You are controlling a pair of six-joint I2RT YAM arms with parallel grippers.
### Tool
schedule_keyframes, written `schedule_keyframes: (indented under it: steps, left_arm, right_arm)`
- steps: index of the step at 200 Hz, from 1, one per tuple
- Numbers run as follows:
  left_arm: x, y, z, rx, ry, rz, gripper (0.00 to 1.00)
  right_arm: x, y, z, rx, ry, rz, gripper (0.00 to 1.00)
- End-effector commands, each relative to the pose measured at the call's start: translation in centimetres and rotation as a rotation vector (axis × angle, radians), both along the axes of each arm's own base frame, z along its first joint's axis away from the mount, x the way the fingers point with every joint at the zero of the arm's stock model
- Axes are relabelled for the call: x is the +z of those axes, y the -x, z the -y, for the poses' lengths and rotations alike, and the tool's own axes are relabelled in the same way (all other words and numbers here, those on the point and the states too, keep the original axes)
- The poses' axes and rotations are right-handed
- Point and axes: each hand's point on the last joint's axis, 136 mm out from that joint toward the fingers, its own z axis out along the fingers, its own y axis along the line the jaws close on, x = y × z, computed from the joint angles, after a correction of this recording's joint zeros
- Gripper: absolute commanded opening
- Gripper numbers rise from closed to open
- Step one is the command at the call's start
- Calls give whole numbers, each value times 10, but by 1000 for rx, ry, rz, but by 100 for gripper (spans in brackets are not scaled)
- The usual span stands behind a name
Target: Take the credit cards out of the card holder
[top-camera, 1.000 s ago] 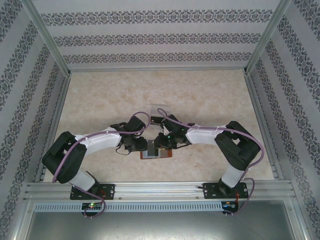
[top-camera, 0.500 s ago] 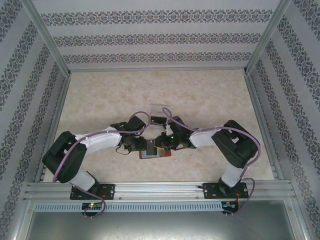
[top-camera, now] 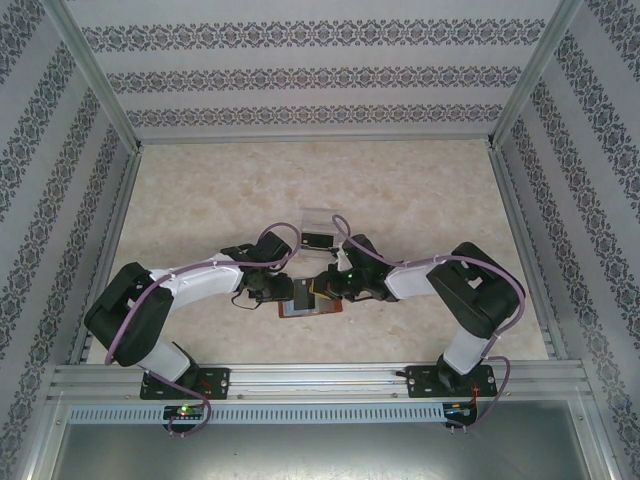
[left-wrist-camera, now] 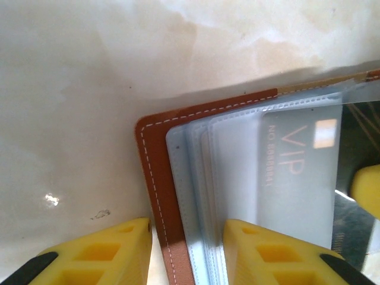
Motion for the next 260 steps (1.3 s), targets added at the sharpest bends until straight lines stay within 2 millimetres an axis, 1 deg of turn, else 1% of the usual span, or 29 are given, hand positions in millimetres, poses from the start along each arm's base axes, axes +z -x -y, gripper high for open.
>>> schedule_keyframes:
  steps: [1,43,87,120,144,167,188,211,230,260]
  left_arm:
    - [-6,9,-19,5,-76,-30,37]
    - [-4,9,-20,2,-79,-25,37]
    - [-2,6,-20,0,-83,-11,37]
    - [2,1,-18,3,-71,11,37]
    - [4,-2,-14,4,-48,18,37]
    - [8,-5,-8,-5,-17,33,37]
    - [9,-7,-7,-6,-12,40,37]
    - [10,-5,-9,-8,-21,38,37]
    - [12,-6,-10,-6,-19,50,38]
    - [15,-8,-12,5,-25,64,40]
  right_arm:
    - [-6,-2,23,-37,90,19,9]
    - [9,0,38,-17,154,57,9]
    - [35,-1,45,23,200,134,8]
    - [58,-4,54,106,285,257,3]
    - [76,-7,60,200,347,357,3]
    - [92,-9,63,337,402,468,4]
    - [108,-5,56,552,395,673,4]
    - [124,-7,60,719,426,830,2]
    - [128,-11,65,885,480,929,0]
    - [132,-23,68,1071,537,996,0]
